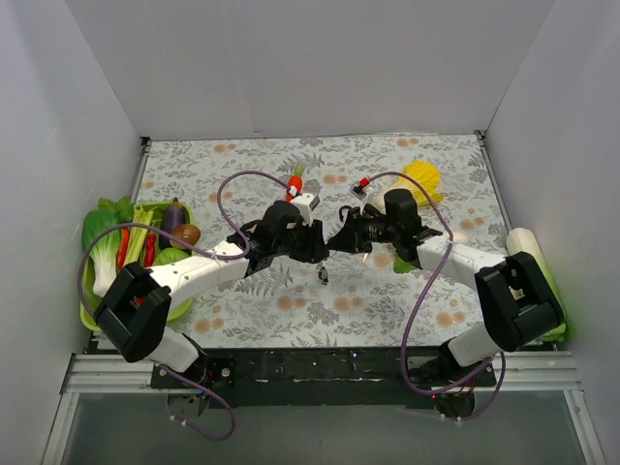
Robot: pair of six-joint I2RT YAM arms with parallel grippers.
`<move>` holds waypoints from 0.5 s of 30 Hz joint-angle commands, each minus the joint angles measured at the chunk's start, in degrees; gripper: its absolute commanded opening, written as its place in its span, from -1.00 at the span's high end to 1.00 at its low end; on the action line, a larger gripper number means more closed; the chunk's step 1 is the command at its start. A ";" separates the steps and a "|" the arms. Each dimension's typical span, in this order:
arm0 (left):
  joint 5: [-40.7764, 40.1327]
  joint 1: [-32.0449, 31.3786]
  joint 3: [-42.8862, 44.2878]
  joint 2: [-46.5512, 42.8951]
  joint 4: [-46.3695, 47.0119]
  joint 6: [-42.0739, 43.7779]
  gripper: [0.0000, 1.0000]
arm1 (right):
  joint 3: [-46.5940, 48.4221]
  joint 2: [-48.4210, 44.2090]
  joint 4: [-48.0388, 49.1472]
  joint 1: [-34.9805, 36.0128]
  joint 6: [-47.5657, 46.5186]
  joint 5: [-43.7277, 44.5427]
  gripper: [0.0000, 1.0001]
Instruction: Unlock with the key
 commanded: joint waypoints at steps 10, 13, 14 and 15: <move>-12.55 0.24 3.60 10.50 3.19 -3.15 1.00 | 3.05 8.30 0.99 0.45 -5.95 5.61 0.47; -13.78 0.24 5.18 13.41 1.96 -2.80 1.00 | 3.75 10.06 0.99 0.36 -6.74 5.97 0.33; -14.05 0.33 6.49 15.24 1.43 -2.53 1.00 | 4.19 10.93 1.08 0.36 -6.92 5.97 0.30; -14.14 0.33 7.03 16.13 1.17 -2.27 1.00 | 4.37 11.29 1.08 0.10 -7.09 6.05 0.25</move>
